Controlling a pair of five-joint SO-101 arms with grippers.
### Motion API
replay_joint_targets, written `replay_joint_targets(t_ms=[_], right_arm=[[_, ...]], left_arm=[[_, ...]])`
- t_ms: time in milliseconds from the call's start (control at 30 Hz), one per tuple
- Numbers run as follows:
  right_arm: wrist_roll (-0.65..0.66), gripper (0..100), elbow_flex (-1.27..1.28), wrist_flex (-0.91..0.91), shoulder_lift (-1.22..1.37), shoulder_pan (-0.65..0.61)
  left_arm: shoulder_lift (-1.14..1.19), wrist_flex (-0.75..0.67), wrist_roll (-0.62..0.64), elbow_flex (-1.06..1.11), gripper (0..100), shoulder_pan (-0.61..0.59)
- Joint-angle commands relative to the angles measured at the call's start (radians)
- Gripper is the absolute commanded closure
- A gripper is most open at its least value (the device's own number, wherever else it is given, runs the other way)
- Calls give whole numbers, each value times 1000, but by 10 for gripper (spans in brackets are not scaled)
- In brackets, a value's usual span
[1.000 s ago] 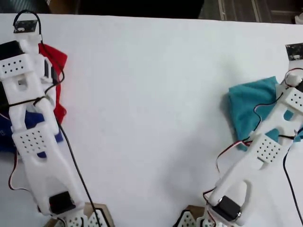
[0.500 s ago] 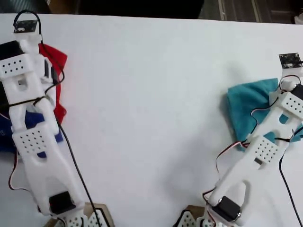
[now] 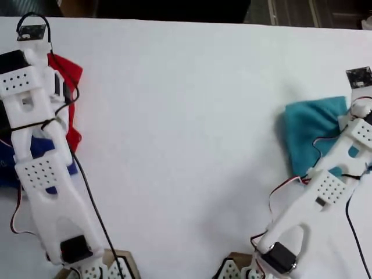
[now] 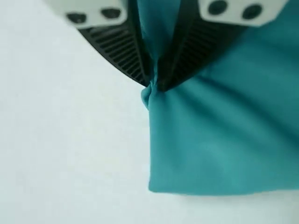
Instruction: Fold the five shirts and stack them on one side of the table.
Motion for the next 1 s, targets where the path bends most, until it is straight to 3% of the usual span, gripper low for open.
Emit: replay_joint_targets(t_ms=[0,100,400,567,633,967], right_arm=[[-64,978,-11,-22,-5,97],[-121,978,-11,-15,-1,120],[-117,961,-12,22,-16,81],[-121,723,-12,93,-101,39],[-127,676,-12,127,-159,19],[-210,737,-11,358,-481,-191]], left_arm=[[-12,12,-6,-28,790,11],[-12,12,-6,-28,790,12],[-17,12,-5,-33,790,28],[-23,12,-5,-35,790,26],[-25,12,-5,-35,790,26],[-170,17,-8,-116,789,3]])
